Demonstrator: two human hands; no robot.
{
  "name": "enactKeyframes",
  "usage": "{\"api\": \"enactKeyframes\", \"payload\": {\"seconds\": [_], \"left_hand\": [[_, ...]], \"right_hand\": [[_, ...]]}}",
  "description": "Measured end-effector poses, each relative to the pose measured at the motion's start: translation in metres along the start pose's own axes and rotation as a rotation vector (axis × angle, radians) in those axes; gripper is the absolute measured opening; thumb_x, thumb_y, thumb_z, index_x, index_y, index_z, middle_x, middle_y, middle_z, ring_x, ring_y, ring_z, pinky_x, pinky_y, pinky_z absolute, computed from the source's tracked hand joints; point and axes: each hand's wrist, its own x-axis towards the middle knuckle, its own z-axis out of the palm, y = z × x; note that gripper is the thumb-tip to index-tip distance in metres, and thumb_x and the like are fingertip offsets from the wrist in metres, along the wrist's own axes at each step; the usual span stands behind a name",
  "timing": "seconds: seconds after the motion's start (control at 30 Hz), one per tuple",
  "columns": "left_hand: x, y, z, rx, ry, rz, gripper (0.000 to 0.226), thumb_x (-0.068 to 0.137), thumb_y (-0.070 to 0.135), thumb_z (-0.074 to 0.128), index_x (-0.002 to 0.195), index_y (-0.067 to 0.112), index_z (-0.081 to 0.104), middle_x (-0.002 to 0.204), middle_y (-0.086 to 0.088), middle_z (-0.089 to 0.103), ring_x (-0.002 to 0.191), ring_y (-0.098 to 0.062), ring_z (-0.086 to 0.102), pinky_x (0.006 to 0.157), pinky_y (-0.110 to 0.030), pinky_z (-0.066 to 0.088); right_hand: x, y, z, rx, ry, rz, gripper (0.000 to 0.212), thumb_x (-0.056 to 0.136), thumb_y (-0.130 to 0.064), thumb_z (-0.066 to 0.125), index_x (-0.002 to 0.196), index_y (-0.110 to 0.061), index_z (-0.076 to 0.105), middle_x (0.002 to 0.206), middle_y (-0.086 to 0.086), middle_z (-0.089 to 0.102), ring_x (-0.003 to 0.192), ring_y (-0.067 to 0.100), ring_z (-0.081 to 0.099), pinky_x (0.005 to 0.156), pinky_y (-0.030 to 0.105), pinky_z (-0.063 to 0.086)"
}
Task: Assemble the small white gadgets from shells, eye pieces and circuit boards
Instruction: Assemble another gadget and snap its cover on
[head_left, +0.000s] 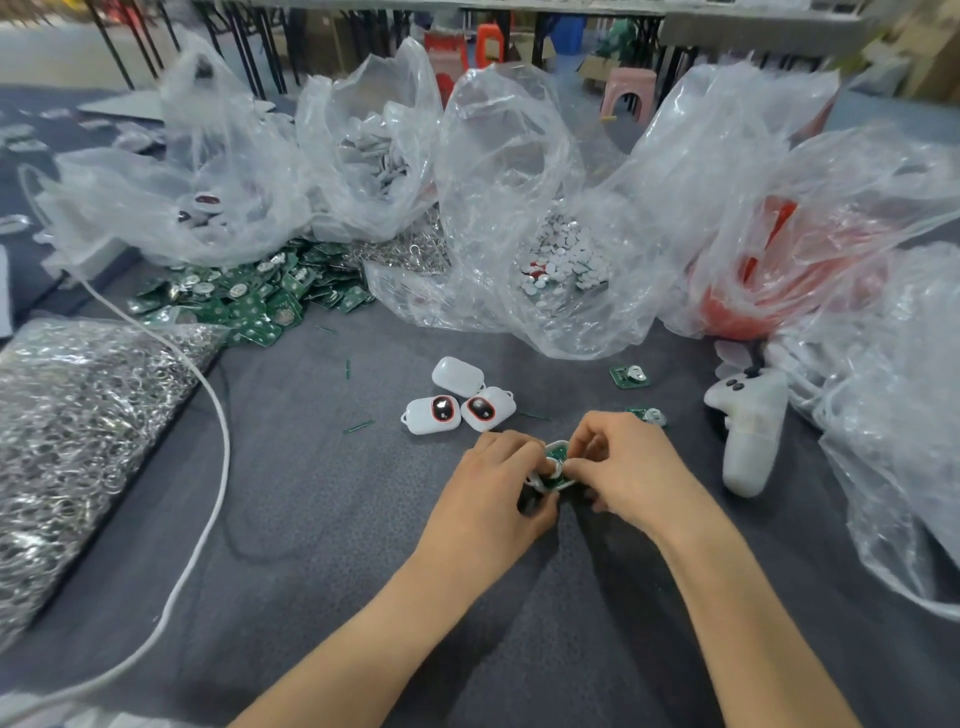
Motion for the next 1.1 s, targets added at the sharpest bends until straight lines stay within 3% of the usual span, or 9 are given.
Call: {"api": "enactKeyframes", "payload": {"seconds": [0.1,0.17,0.3,0.4,0.53,0.73,0.87,0.97,1.1], "left_hand": [[0.000,-0.005,0.005,0.026,0.063,-0.021,0.019,0.076,0.009,0.073,0.094,0.006,0.064,0.102,-0.007,0.062,0.097,-0.025,0.055,0.086,-0.026,0.041],[0.000,-0.009,0.004,0.013,0.082,-0.060,0.024,0.081,0.011,0.069,0.104,0.007,0.063,0.112,-0.007,0.058,0.107,-0.023,0.051,0.094,-0.020,0.035],[0.000,-0.014,-0.007,-0.074,0.039,-0.002,0.033,0.085,0.010,0.063,0.118,0.009,0.060,0.125,-0.005,0.053,0.122,-0.015,0.046,0.105,-0.011,0.026],[0.011,-0.024,-0.026,-0.081,0.084,0.074,0.031,0.087,0.010,0.062,0.118,0.012,0.061,0.122,0.000,0.055,0.117,-0.007,0.049,0.102,-0.011,0.031],[0.065,-0.060,-0.062,-0.007,0.201,-0.042,0.027,0.088,0.009,0.059,0.114,0.014,0.063,0.112,0.003,0.055,0.094,-0.006,0.052,0.086,-0.016,0.040],[0.146,-0.133,-0.096,0.230,0.149,-0.247,0.036,0.091,0.007,0.048,0.126,0.006,0.055,0.129,-0.014,0.054,0.119,-0.026,0.049,0.096,-0.024,0.031],[0.163,-0.158,-0.100,0.244,-0.007,-0.345,0.033,0.093,0.012,0.050,0.125,0.008,0.058,0.130,-0.010,0.059,0.116,-0.024,0.055,0.095,-0.026,0.037],[0.167,-0.167,-0.107,0.249,-0.049,-0.335,0.028,0.094,0.015,0.053,0.120,0.010,0.063,0.123,-0.009,0.064,0.110,-0.023,0.059,0.092,-0.025,0.039],[0.171,-0.171,-0.126,0.325,0.023,-0.265,0.028,0.092,0.008,0.048,0.116,0.007,0.064,0.113,-0.013,0.066,0.105,-0.028,0.061,0.094,-0.035,0.046]], "right_hand": [[0.010,-0.007,0.005,0.023,0.054,-0.067,0.018,0.080,-0.005,0.071,0.069,-0.016,0.061,0.068,0.004,0.065,0.055,0.019,0.064,0.056,0.028,0.055],[0.013,-0.008,0.013,0.022,0.162,-0.157,0.016,0.080,-0.006,0.071,0.073,-0.018,0.064,0.078,0.002,0.064,0.065,0.013,0.062,0.067,0.020,0.052],[0.013,-0.003,0.025,0.062,0.276,-0.301,0.013,0.079,0.000,0.071,0.079,-0.013,0.069,0.084,0.002,0.059,0.069,0.001,0.056,0.068,0.005,0.043],[0.012,-0.001,0.024,0.061,0.353,-0.386,0.012,0.079,0.002,0.070,0.078,-0.010,0.070,0.081,0.001,0.058,0.068,0.001,0.055,0.066,0.003,0.040],[0.011,0.001,0.024,0.069,0.448,-0.410,0.011,0.080,0.001,0.070,0.079,-0.010,0.069,0.081,-0.002,0.058,0.069,0.006,0.054,0.068,0.007,0.038],[0.017,0.003,0.029,0.073,0.516,-0.373,0.009,0.083,0.000,0.068,0.083,-0.009,0.069,0.087,0.000,0.061,0.087,0.021,0.055,0.075,0.029,0.044],[0.018,0.004,0.031,0.090,0.533,-0.378,0.014,0.082,0.001,0.067,0.093,-0.006,0.070,0.093,0.002,0.060,0.085,0.024,0.059,0.076,0.039,0.051],[0.021,0.005,0.032,0.119,0.520,-0.368,0.015,0.082,0.001,0.067,0.095,-0.006,0.070,0.095,0.002,0.059,0.085,0.025,0.061,0.078,0.042,0.052],[0.022,0.004,0.034,0.114,0.504,-0.367,0.015,0.082,0.001,0.068,0.093,-0.009,0.070,0.093,-0.001,0.058,0.084,0.026,0.061,0.078,0.038,0.051]]}}
